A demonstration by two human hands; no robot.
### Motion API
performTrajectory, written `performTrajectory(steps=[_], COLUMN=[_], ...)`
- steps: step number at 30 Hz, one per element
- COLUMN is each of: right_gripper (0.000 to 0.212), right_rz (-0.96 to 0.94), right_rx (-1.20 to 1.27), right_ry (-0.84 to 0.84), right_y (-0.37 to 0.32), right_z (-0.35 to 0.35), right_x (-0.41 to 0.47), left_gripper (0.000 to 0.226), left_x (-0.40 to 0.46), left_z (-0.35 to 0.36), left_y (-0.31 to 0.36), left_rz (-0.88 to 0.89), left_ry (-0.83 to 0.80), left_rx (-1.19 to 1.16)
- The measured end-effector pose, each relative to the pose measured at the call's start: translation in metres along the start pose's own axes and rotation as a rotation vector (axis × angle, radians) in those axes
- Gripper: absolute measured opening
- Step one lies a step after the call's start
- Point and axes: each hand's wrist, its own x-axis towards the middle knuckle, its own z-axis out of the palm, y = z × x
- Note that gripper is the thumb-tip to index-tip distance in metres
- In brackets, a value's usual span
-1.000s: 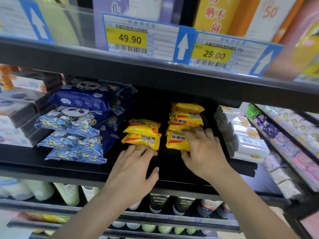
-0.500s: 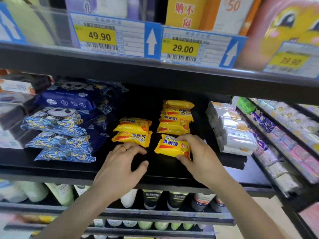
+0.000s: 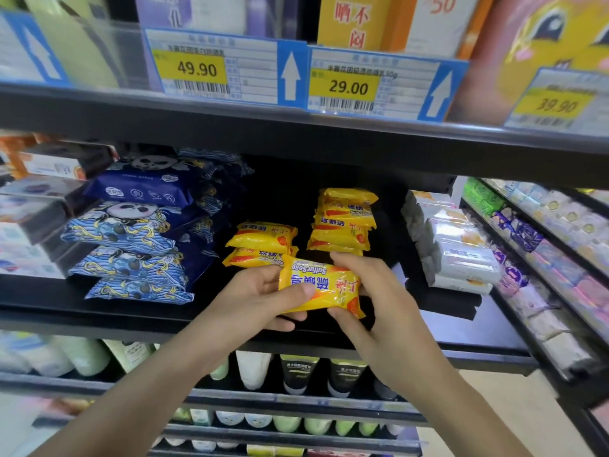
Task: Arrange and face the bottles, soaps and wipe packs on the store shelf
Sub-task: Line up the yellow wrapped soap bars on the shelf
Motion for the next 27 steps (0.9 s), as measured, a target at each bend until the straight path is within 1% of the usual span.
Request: performTrajectory(steps=[2, 3, 7, 10, 12, 15, 17, 18, 19, 20, 22, 24, 27], right_gripper=[0.071, 0.072, 0.078, 0.077, 0.07, 0.054, 0.041, 0.036, 0.037, 0.042, 0.061, 0.072, 0.074], right_rz=[0.001, 0.002, 0.025, 0.099, 0.193, 0.402, 0.56, 0.654, 0.749, 0.834, 0.955, 1.001, 0.998], right_rx=[-0.003, -0.003, 0.005, 0.051, 0.1, 0.241, 0.385, 0.499, 0.615, 0.704, 0.804, 0.876, 0.959], right_ry=[0.0, -0.001, 0.0, 0.037, 0.09, 0.165, 0.161, 0.146, 0.117, 0.077, -0.035, -0.162, -0.257], right_y=[-0.003, -0.004, -0.005, -0.006, -0.009, -0.015, -0.019, -0.021, -0.023, -0.025, -0.029, -0.031, -0.032], right_z=[0.0, 0.001, -0.002, -0.007, -0.009, -0.011, -0.015, -0.017, -0.019, -0.021, -0.024, -0.024, -0.022], right_x=[-0.002, -0.002, -0.005, -0.009, -0.009, -0.006, -0.001, 0.003, 0.005, 0.008, 0.012, 0.014, 0.016], left_gripper=[0.028, 0.025, 0.022, 0.023, 0.028, 0.031, 0.03, 0.032, 0.034, 0.036, 0.035, 0.034, 0.035], left_x=[-0.001, -0.002, -0.007, -0.009, -0.009, -0.01, -0.011, -0.012, -0.012, -0.012, -0.012, -0.013, -0.017], left_z=[0.001, 0.001, 0.001, -0.001, -0.002, -0.005, -0.007, -0.007, -0.008, -0.008, -0.007, -0.007, -0.005], left_y=[-0.001, -0.002, -0.005, -0.006, -0.006, -0.007, -0.008, -0.008, -0.009, -0.009, -0.011, -0.013, -0.015], left_rz=[0.018, 0.024, 0.065, 0.105, 0.119, 0.142, 0.174, 0.196, 0.218, 0.241, 0.291, 0.35, 0.423], left_ry=[0.027, 0.033, 0.015, 0.007, 0.006, -0.007, -0.01, -0.006, 0.001, 0.01, 0.037, 0.058, 0.057], left_rx=[0.024, 0.026, 0.002, -0.009, -0.032, -0.05, -0.062, -0.065, -0.063, -0.055, -0.006, 0.086, 0.191])
